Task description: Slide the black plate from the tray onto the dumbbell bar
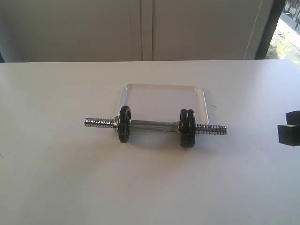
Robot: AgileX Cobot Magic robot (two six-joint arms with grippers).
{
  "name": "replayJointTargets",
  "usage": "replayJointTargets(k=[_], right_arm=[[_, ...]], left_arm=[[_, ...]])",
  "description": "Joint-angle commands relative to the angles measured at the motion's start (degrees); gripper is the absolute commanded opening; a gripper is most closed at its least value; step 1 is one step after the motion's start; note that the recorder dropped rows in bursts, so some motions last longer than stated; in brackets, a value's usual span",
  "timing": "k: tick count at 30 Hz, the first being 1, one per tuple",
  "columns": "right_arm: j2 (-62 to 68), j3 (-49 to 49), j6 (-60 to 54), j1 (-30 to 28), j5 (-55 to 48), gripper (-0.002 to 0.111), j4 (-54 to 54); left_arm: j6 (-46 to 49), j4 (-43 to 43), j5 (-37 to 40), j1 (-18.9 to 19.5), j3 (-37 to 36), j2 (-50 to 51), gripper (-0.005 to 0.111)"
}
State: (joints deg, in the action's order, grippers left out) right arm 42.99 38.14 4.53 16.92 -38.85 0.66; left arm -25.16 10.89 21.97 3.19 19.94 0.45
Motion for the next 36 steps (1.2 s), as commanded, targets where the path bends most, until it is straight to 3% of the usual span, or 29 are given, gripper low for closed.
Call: replayJointTargets(k=[1, 4, 8, 12, 14, 16, 20, 36], right_arm=[[-0.27, -0.20, 0.26, -0.35, 0.36, 0.000, 0.21], [-0.27, -0.20, 0.26, -0.35, 0.36, 0.000, 0.21], [-0.27, -0.20, 0.26, -0.35, 0.36, 0.000, 0.21], [-0.27, -0.20, 0.26, -0.35, 0.36, 0.000, 0.09], [-0.27, -0.20, 0.26, -0.35, 0.36, 0.000, 0.19], [-0.27, -0.20, 0.26, -0.35, 0.36, 0.000, 0.07], [-0.27, -0.20, 0.26, -0.35, 0.36, 0.000, 0.07], [-0.27, -0.20, 0.26, -0.35, 0.36, 0.000, 0.07]], left_arm=[[-0.61, -4.23, -4.24, 0.13, -3.43, -0.45, 0.000], [-0.61, -4.63, -4.54, 0.13, -5.87, -0.45, 0.000], [3.91, -4.38, -12.39, 0.13, -14.28, -0.45, 0.000], [7.17, -6.22, -12.39, 0.13, -19.94, -0.45, 0.000], [14.46, -10.52, -7.78, 0.13, -19.94, -0.45, 0.000], [22.01, -12.97, -8.42, 0.13, -19.94, -0.45, 0.000], [26.71, -12.97, -8.42, 0.13, -19.94, -0.45, 0.000], [23.63, -12.97, -9.56, 0.13, -19.94, -0.45, 0.000]])
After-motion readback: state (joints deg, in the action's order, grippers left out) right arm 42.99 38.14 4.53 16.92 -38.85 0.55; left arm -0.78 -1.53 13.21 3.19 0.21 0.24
